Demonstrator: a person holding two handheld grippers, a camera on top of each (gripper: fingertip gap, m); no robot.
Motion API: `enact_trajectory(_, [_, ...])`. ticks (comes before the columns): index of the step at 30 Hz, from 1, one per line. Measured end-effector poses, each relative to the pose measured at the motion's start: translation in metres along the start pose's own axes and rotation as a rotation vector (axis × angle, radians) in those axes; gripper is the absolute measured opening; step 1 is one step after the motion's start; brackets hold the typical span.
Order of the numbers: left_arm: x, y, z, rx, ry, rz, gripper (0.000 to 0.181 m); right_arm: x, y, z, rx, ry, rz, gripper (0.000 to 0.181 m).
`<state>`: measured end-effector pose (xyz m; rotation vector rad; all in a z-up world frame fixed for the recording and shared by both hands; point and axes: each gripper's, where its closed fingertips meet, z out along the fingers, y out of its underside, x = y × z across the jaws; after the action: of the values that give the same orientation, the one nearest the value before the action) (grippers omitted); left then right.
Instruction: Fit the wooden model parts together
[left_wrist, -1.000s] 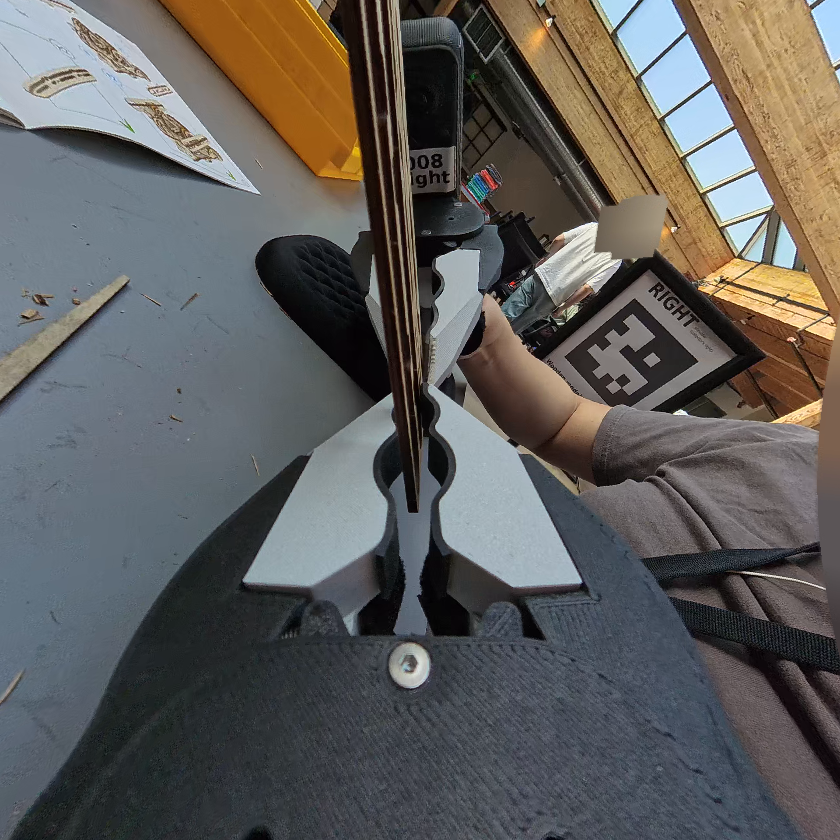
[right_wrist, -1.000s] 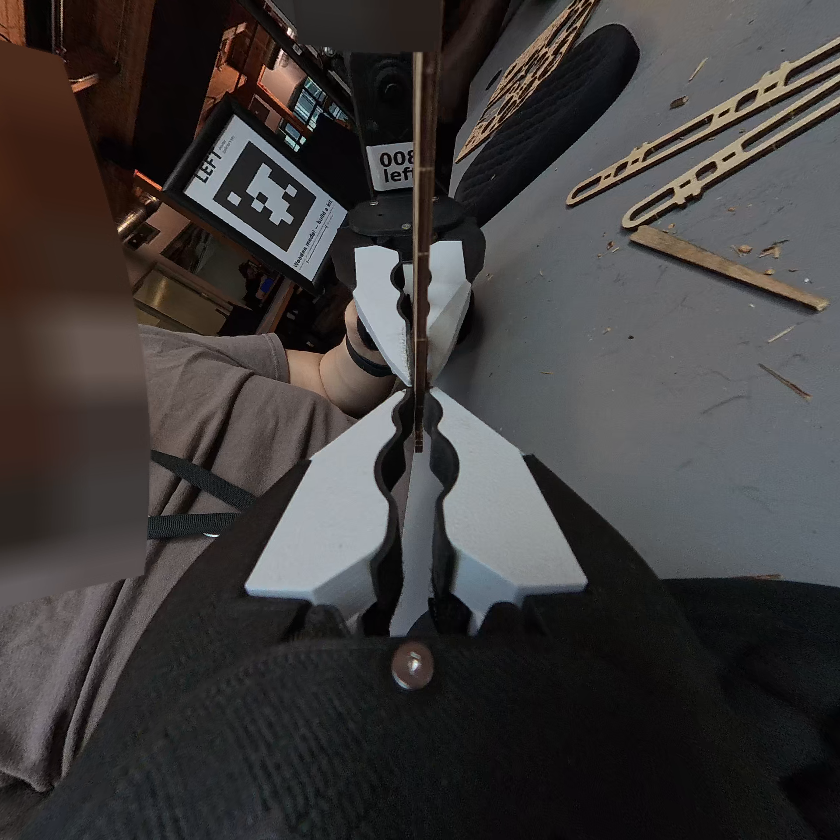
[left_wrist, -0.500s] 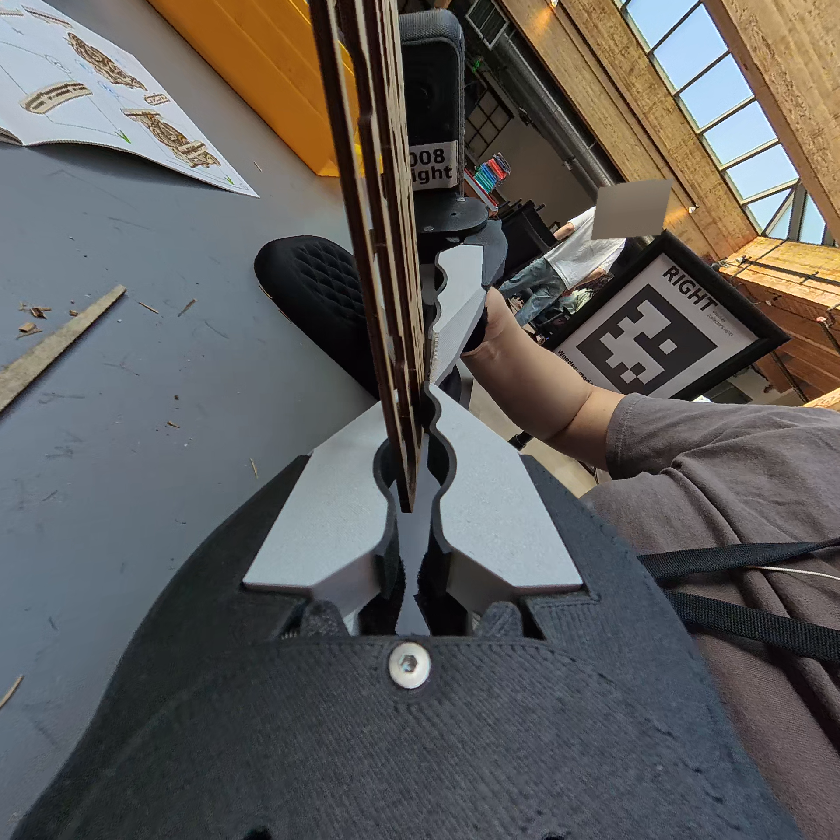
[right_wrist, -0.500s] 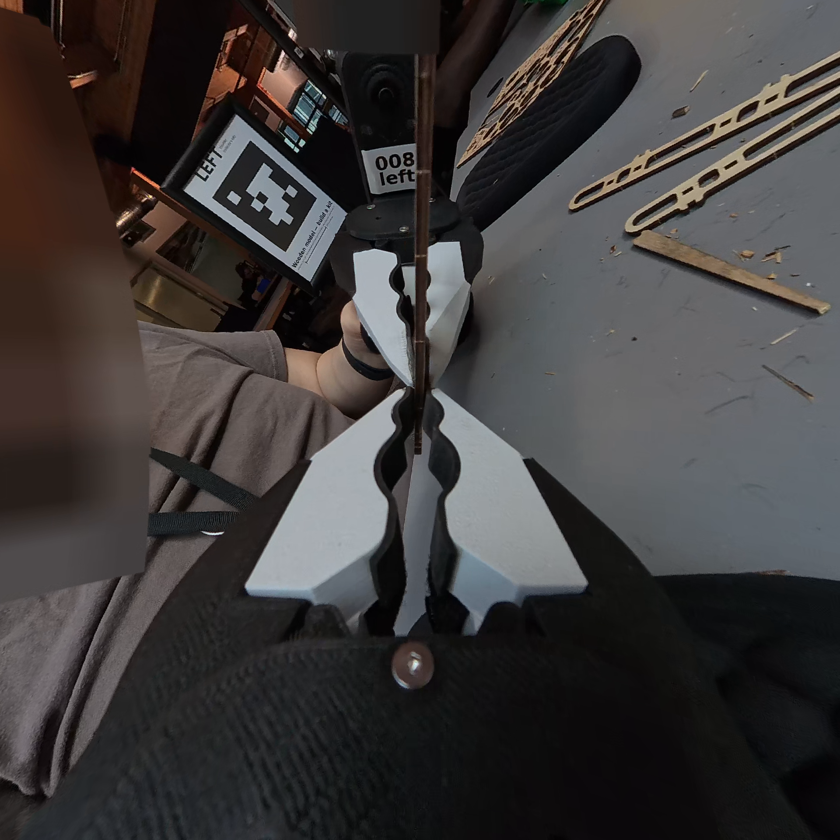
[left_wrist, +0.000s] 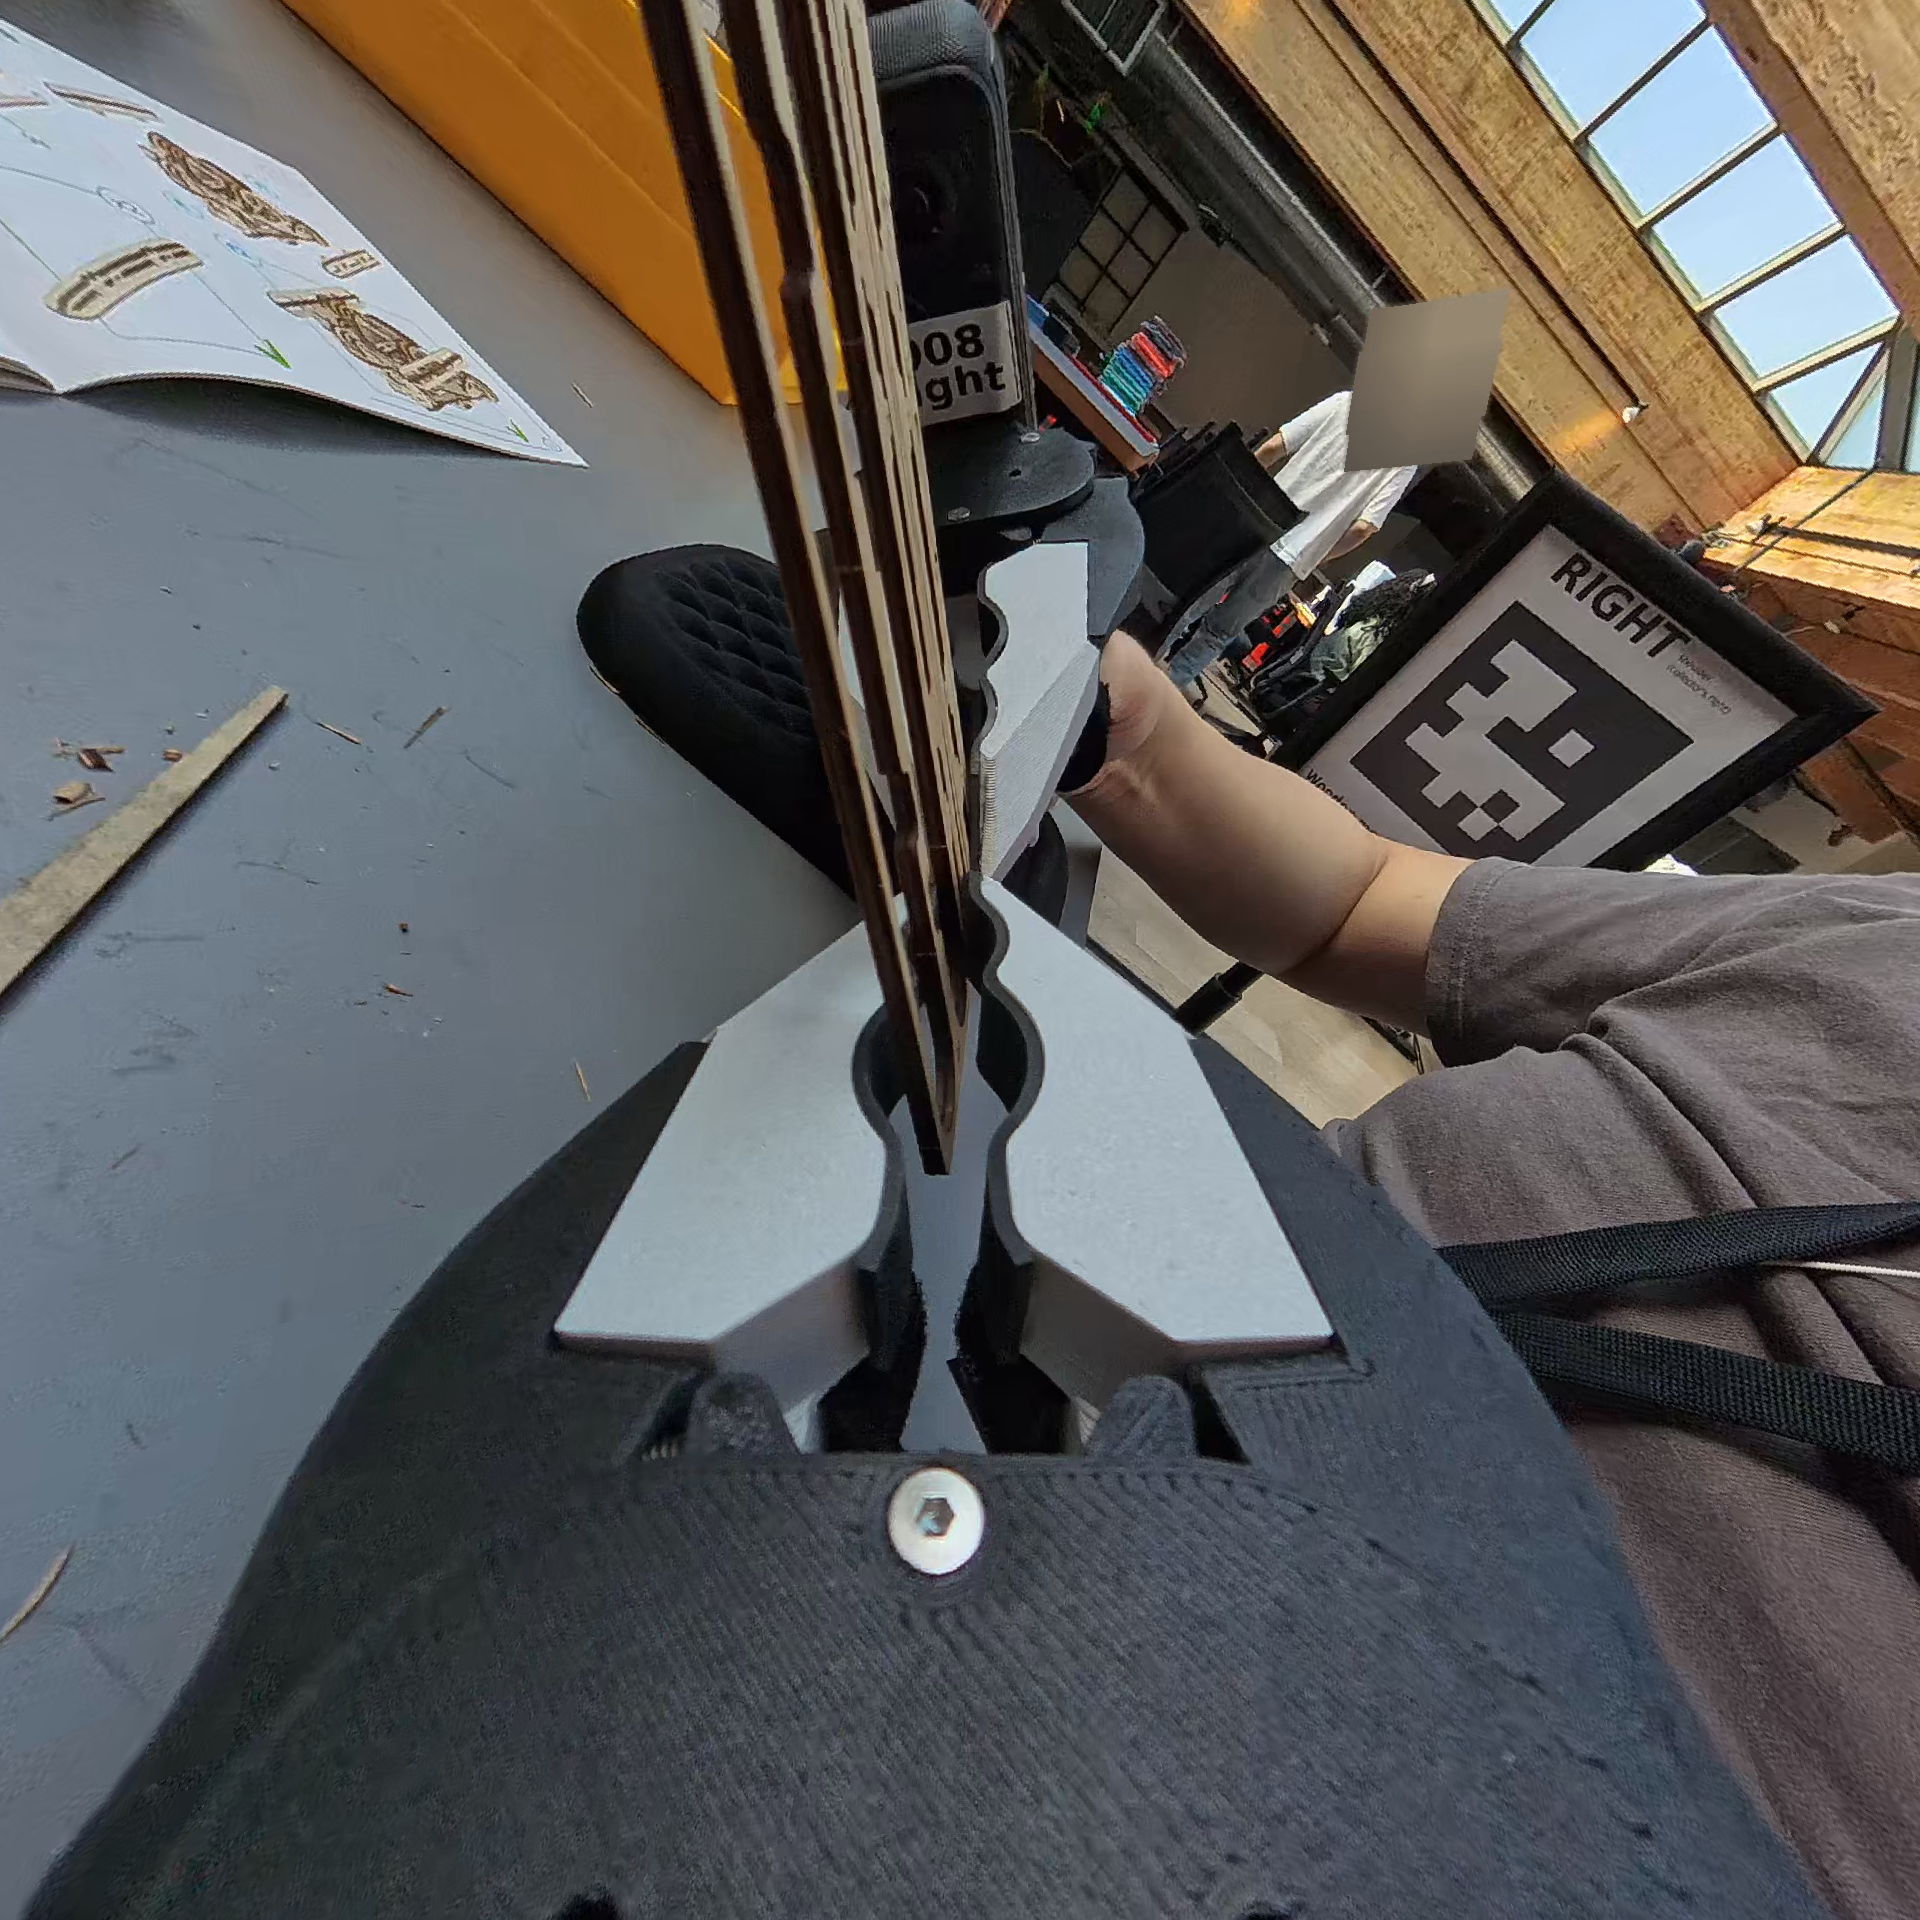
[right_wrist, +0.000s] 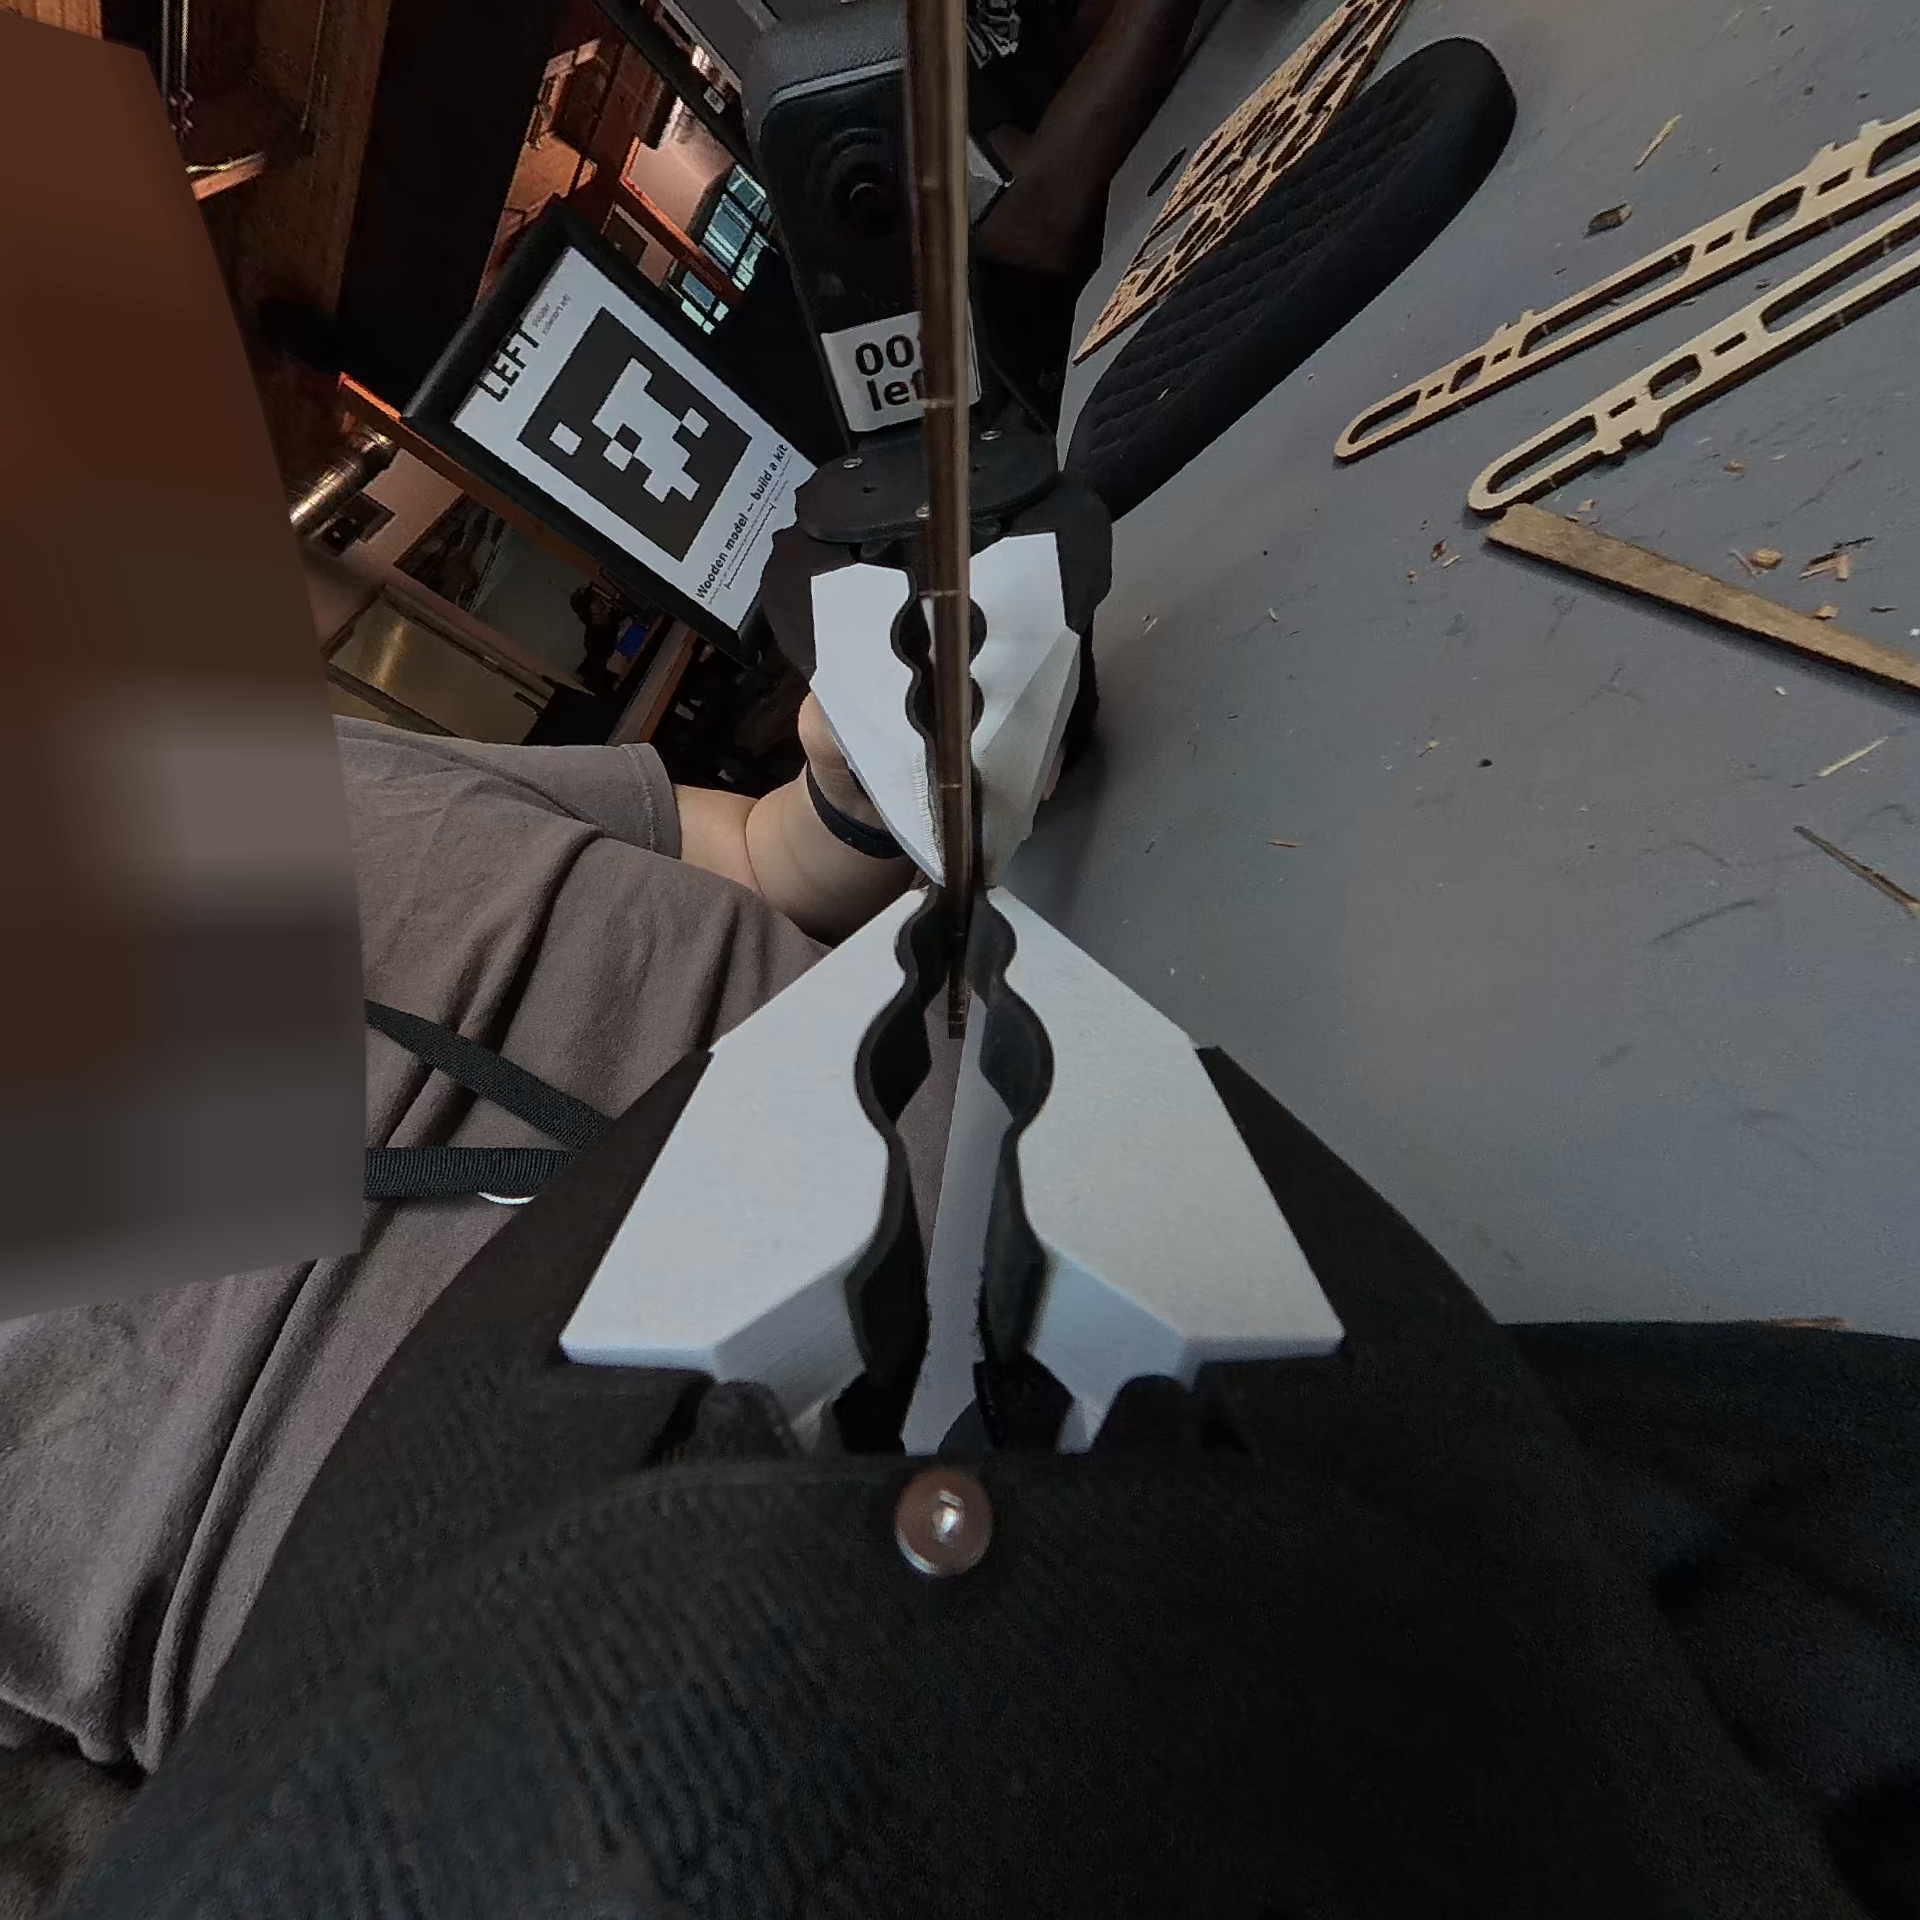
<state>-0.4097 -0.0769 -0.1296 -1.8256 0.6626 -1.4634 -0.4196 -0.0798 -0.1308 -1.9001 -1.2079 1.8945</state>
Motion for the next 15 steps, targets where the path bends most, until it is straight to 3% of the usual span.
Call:
enact_trajectory(4, [0.005, -0.004, -0.003, 0.035, 0.024, 0.009, 0.002, -0.004, 0.000, 0.001, -0.006, -0.011, -0.036, 0.000])
enact_trajectory(5, [0.005, -0.011, -0.005, 0.078, 0.044, -0.008, 0.008, -0.002, 0.002, 0.002, -0.016, -0.003, -0.033, 0.000])
enact_trajectory(7, [0.002, -0.023, -0.010, 0.158, 0.061, -0.035, 0.001, -0.001, 0.002, 0.002, -0.017, 0.011, -0.041, 0.000])
enact_trajectory(15, [-0.002, -0.024, -0.003, 0.124, 0.053, -0.011, 0.000, 0.002, 0.009, 0.008, -0.082, 0.044, -0.059, 0.000])
